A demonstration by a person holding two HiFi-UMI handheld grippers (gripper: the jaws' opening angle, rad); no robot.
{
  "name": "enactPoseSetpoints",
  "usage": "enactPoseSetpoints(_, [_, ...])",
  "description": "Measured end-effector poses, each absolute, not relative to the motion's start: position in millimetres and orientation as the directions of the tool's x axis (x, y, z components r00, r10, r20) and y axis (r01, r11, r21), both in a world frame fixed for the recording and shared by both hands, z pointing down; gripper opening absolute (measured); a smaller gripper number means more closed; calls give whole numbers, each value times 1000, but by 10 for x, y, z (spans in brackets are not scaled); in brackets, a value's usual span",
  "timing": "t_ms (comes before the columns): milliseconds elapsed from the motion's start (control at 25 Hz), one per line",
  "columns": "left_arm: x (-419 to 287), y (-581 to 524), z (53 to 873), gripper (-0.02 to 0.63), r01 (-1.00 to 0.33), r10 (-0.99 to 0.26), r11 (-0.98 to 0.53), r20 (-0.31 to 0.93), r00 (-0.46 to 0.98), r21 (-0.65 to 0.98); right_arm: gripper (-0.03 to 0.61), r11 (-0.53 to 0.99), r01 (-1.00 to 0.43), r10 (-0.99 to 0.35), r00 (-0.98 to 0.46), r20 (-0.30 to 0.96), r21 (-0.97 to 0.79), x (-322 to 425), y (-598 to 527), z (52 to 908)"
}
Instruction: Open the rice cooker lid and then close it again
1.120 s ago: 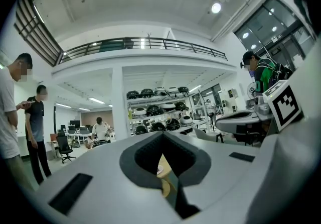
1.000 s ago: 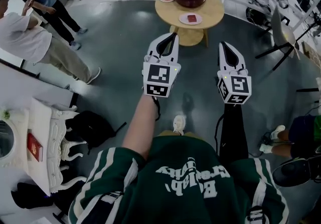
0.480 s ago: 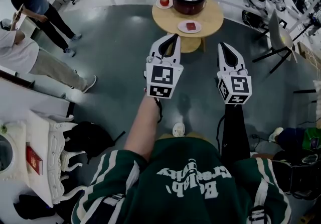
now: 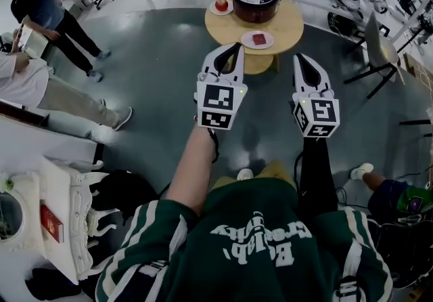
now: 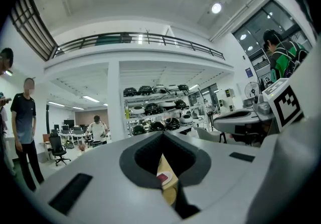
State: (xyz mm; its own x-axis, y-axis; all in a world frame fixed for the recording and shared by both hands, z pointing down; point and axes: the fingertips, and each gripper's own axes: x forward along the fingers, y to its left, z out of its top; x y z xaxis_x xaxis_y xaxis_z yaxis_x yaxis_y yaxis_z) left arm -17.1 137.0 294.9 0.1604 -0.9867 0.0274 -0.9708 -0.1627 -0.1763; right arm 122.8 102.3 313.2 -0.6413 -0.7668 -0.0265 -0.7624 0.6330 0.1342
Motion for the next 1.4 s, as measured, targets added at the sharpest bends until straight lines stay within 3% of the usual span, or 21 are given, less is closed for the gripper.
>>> enactPoseSetpoints(800, [-590, -26, 3081, 0, -979, -995, -91, -12, 95, -183, 5, 653, -745, -742, -666, -84, 138, 914, -487, 3176])
enactPoseSetpoints(1400, [-928, -1586, 3198, 0, -978, -995, -99, 21, 97, -185, 5, 681, -720, -725, -689, -14, 133, 536, -2095, 3397])
